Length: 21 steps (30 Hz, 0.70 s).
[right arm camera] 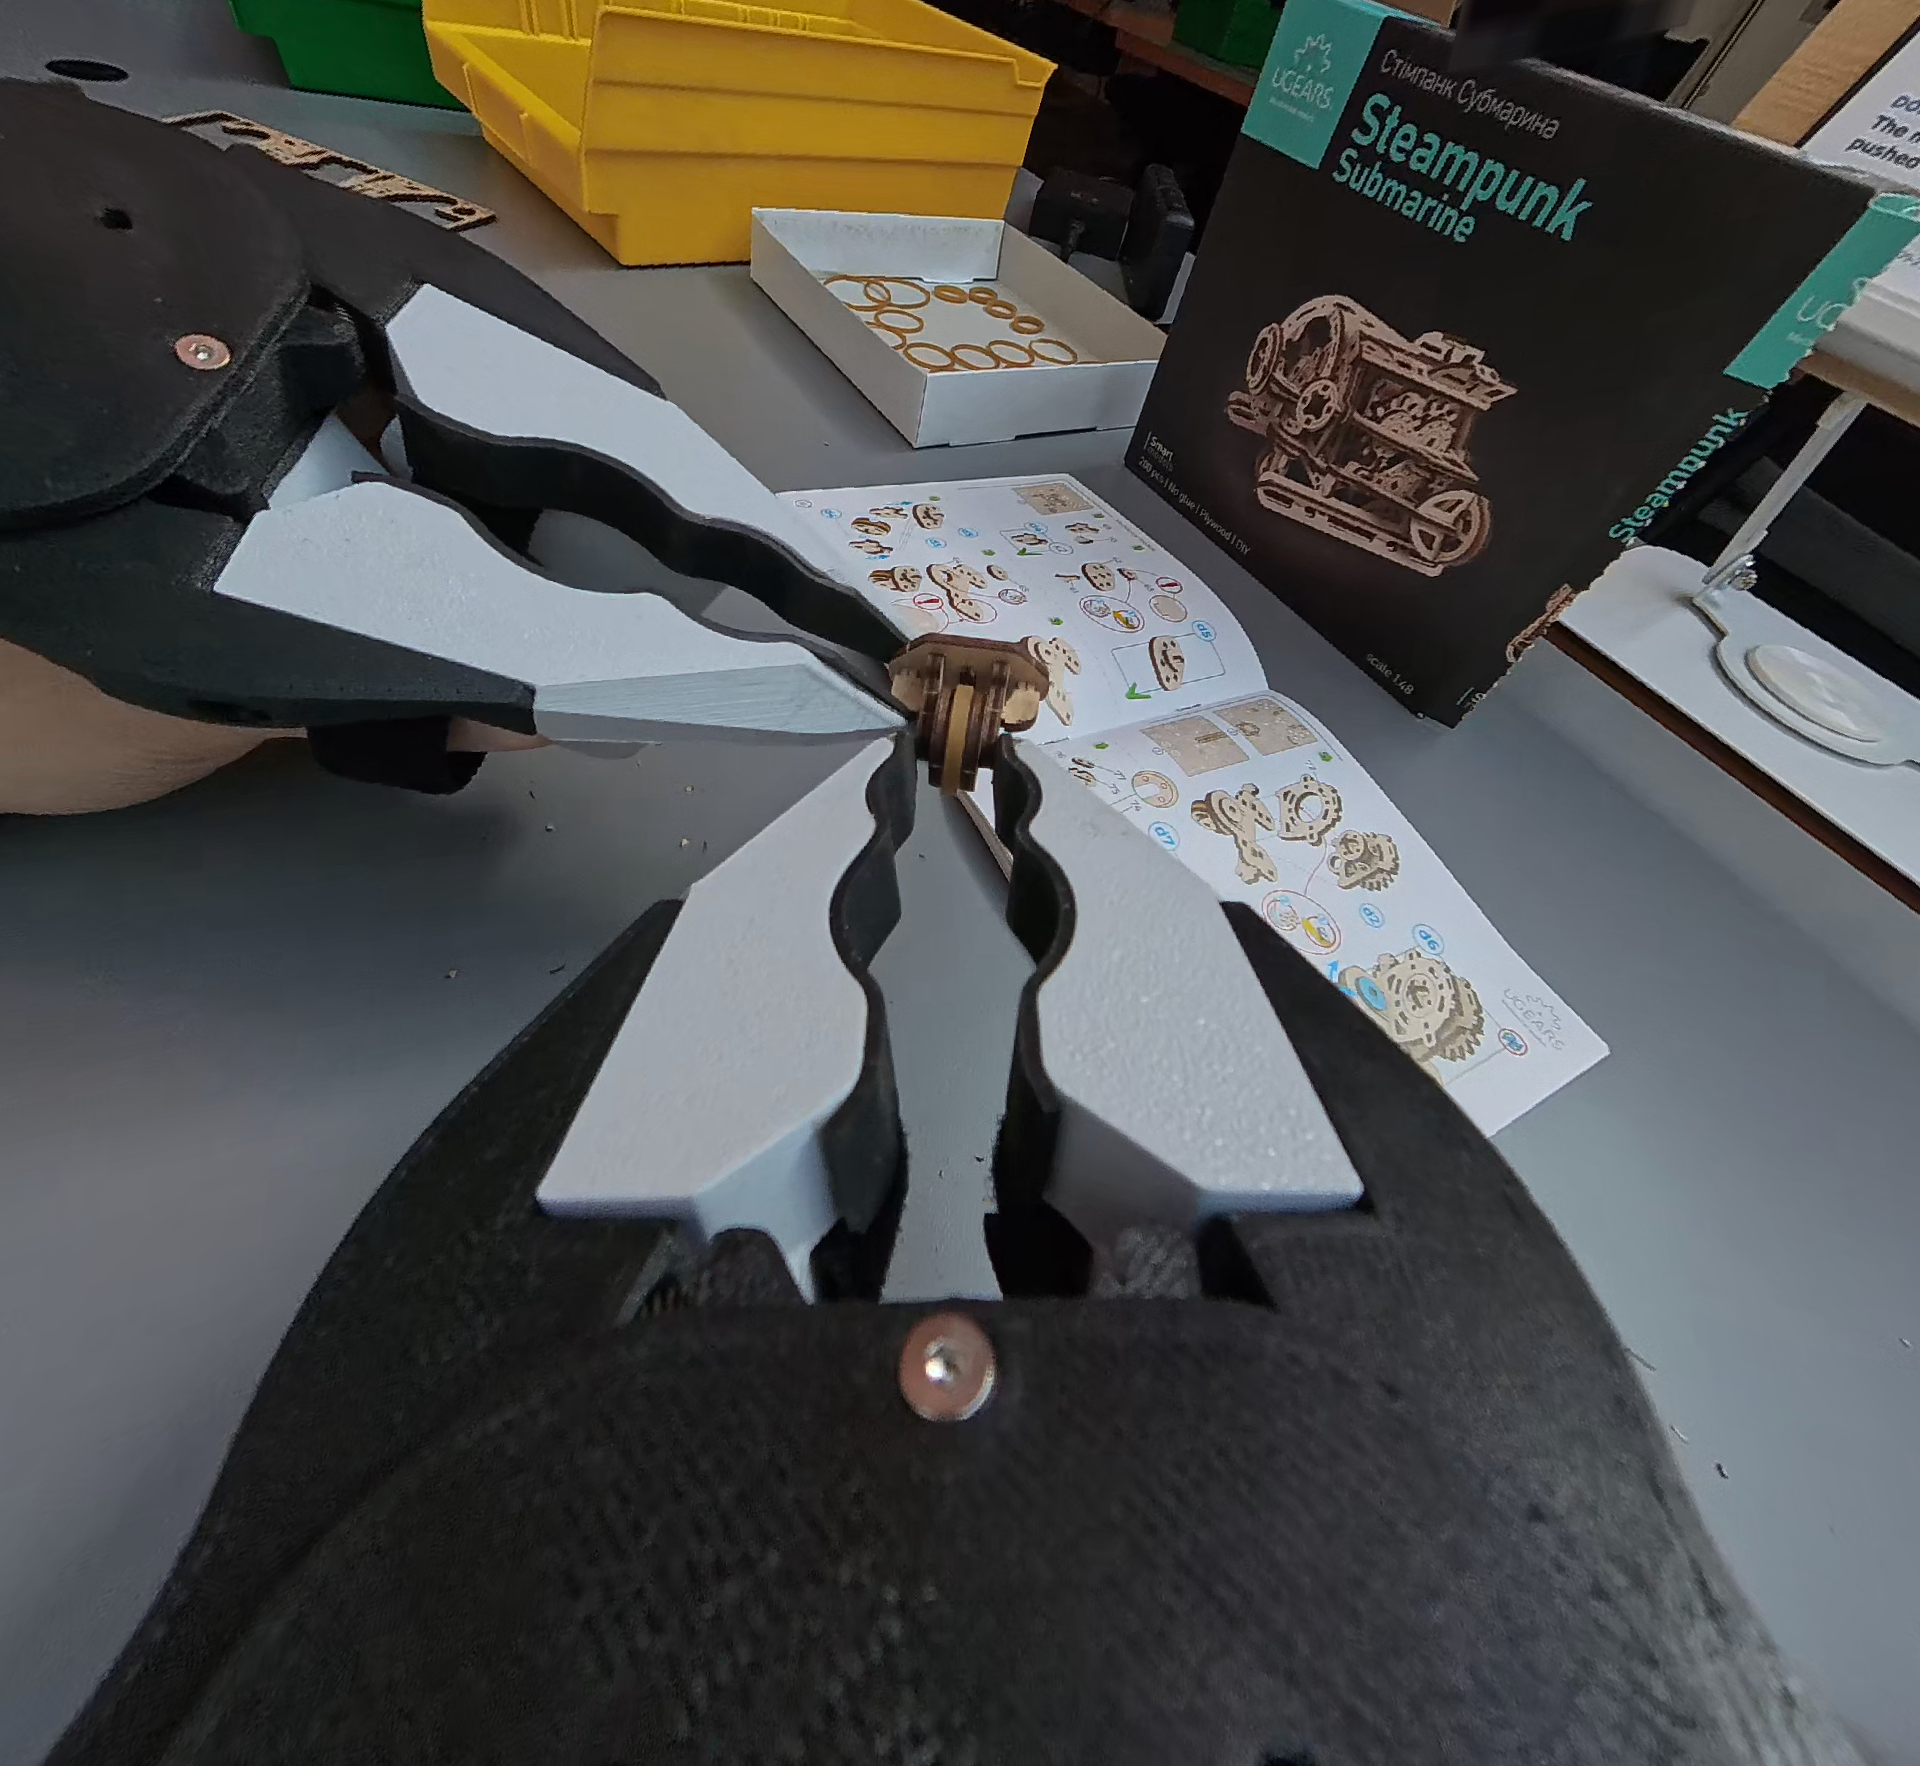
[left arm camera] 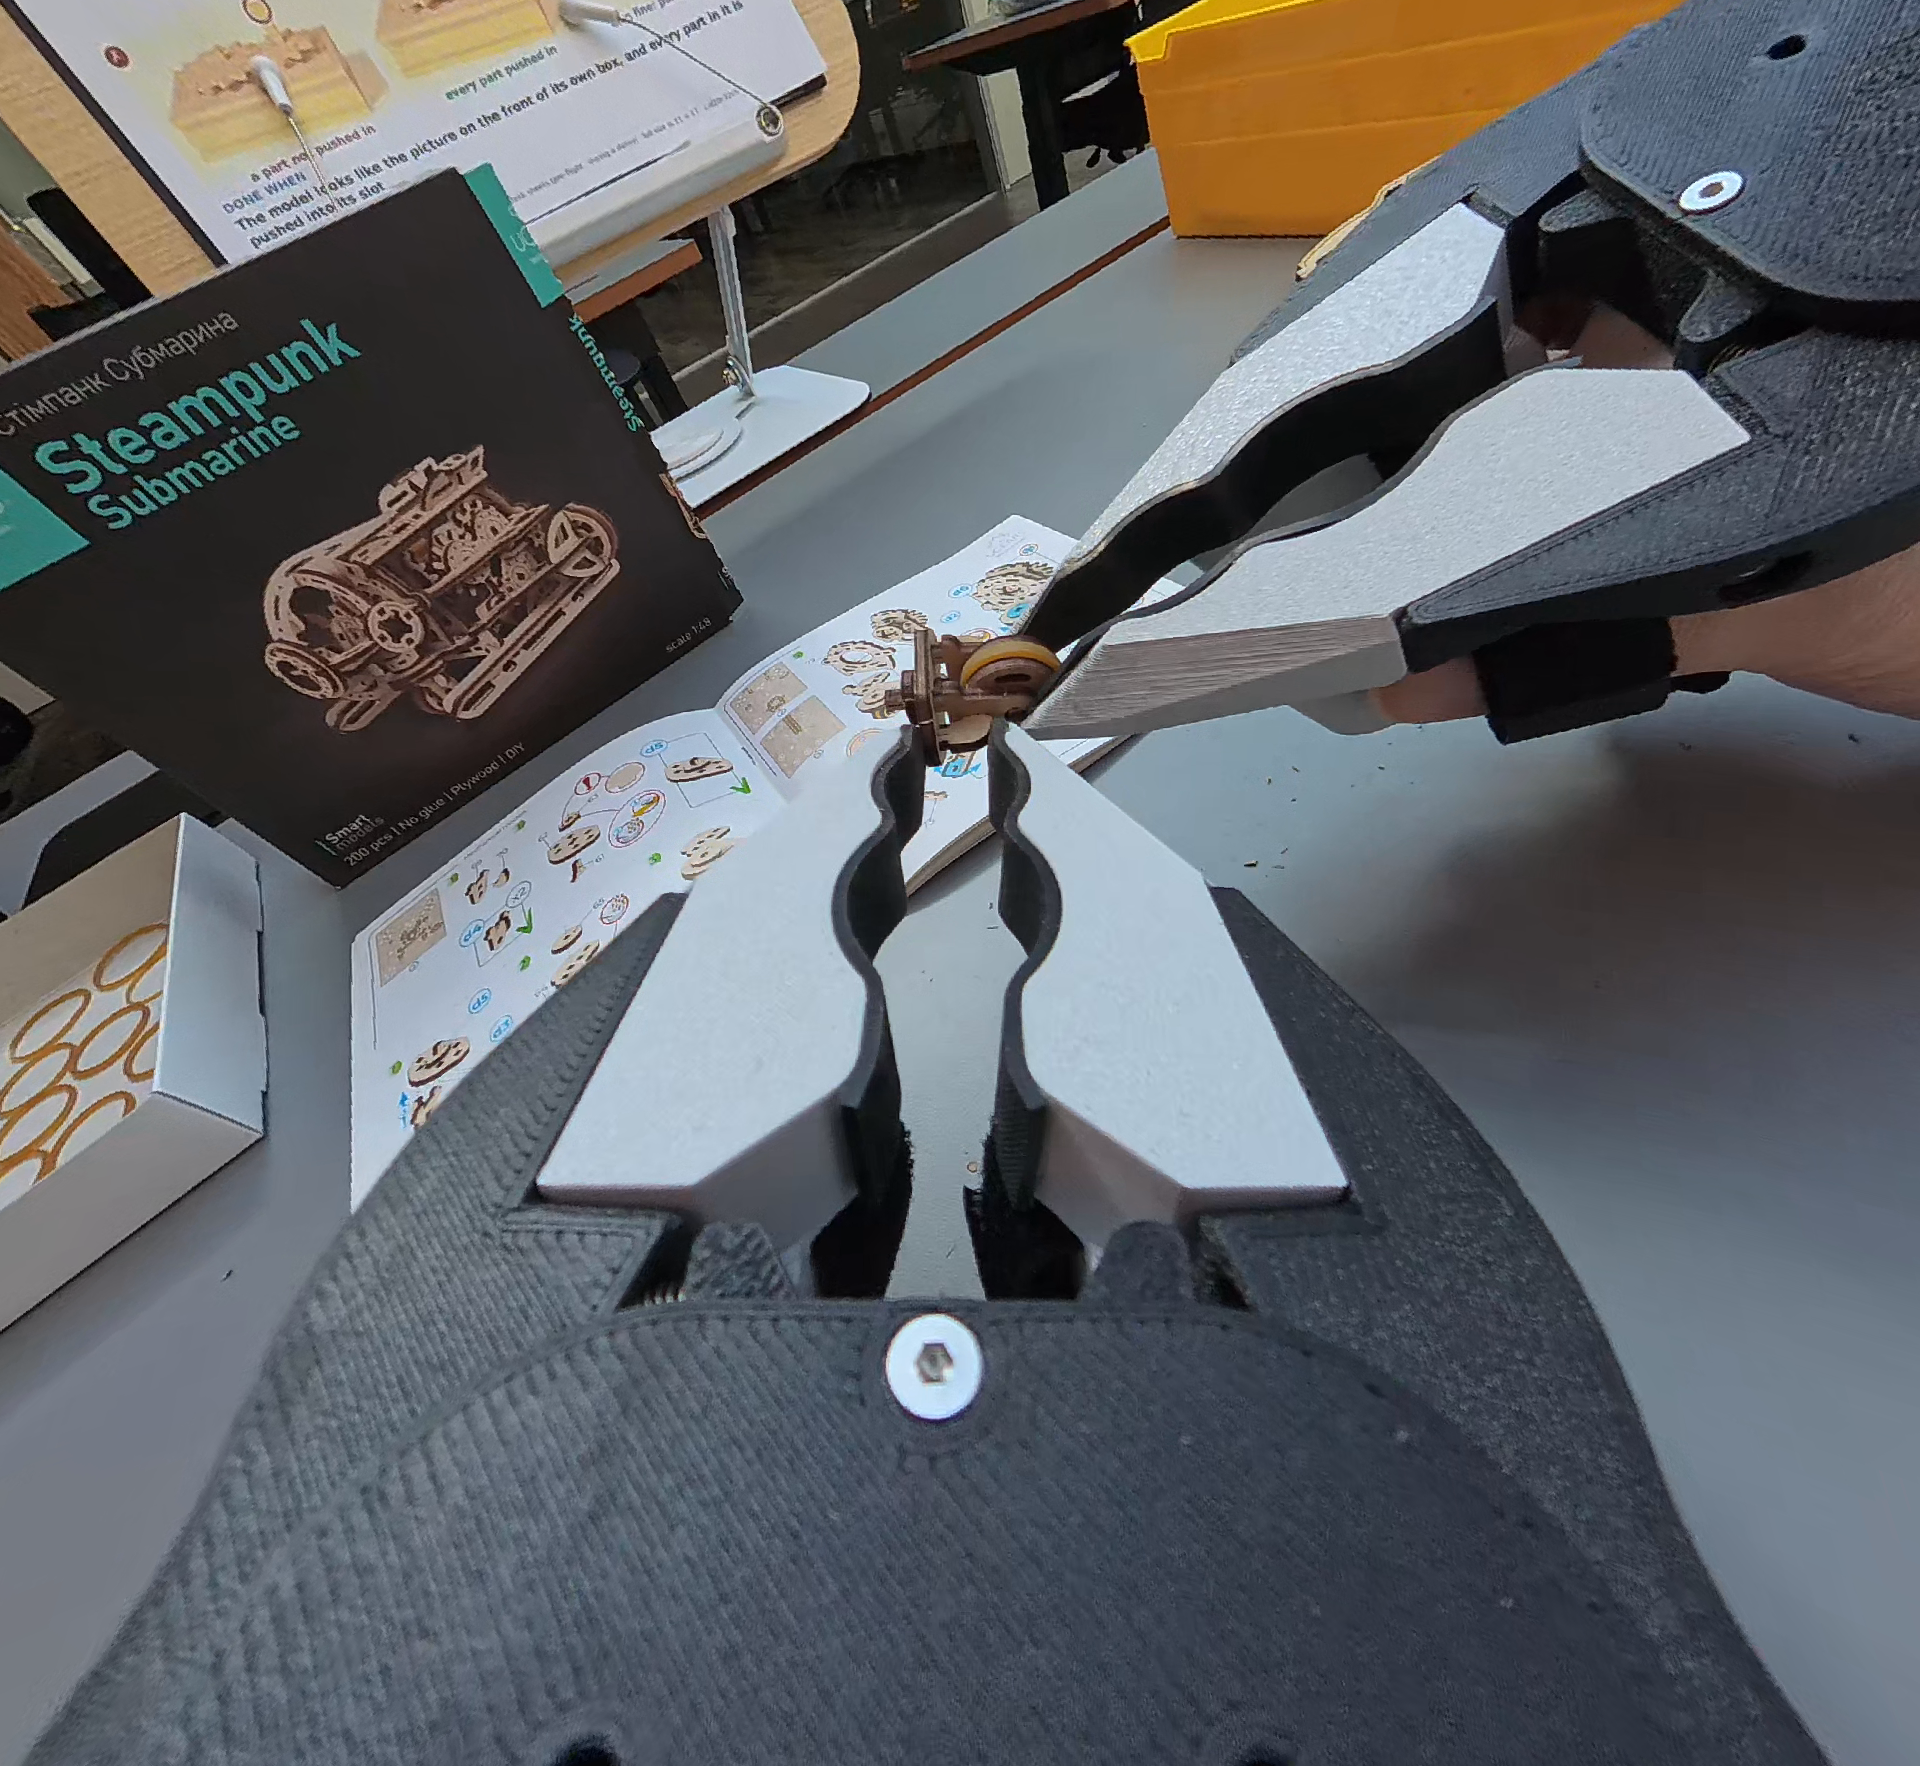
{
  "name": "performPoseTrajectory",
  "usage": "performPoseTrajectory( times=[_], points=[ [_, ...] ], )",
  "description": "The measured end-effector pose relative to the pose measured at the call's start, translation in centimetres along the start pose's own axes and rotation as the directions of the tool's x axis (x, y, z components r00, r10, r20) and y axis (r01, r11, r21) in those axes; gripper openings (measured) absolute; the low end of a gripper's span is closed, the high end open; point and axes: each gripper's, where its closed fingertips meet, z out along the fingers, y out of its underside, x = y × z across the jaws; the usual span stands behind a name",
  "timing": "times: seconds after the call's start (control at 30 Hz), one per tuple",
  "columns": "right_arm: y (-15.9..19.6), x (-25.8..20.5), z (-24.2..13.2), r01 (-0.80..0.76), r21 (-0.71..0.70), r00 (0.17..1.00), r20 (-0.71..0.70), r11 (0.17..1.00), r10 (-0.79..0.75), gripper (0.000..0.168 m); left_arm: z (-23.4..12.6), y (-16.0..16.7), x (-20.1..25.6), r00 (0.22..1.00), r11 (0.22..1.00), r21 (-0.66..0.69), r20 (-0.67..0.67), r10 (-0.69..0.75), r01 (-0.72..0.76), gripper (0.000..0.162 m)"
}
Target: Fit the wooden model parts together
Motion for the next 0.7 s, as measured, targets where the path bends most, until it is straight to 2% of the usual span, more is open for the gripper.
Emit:
performPoseTrajectory(
  times=[0.4, 0.5, 0.57, 0.63, 0.7],
  points=[
    [-0.2, 0.1, -0.1, 0.077, 0.008, 0.997, 0.009, 0.997, -0.077, 0.014, 0.1, -0.1, 0.0, 0.999, 0.999, 0.031, -0.04, 0.028, -0.027, 0.012],
    [-0.1, -0.6, -0.6, 0.07, 0.006, 0.993, 0.1, 0.998, -0.07, 0.016, -0.4, 0.3, 0.4, 0.991, 0.998, 0.032, -0.12, 0.052, -0.048, 0.011],
    [-0.6, -1.1, -1.6, 0.093, 0.047, 0.975, 0.2, 0.995, -0.101, 0.019, -1.1, 0.5, 1.2, 0.971, 0.997, 0.045, -0.228, 0.073, -0.064, 0.011],
    [-1.0, -1.3, -2.9, 0.143, 0.092, 0.936, 0.312, 0.985, -0.165, 0.025, -1.8, 0.9, 1.8, 0.943, 0.996, 0.052, -0.321, 0.084, -0.071, 0.011],
    [-1.2, -1.9, -3.8, 0.165, 0.126, 0.88, 0.428, 0.978, -0.204, 0.027, -2.8, 1.2, 3.5, 0.881, 0.992, 0.071, -0.458, 0.122, -0.101, 0.011]
  ],
)
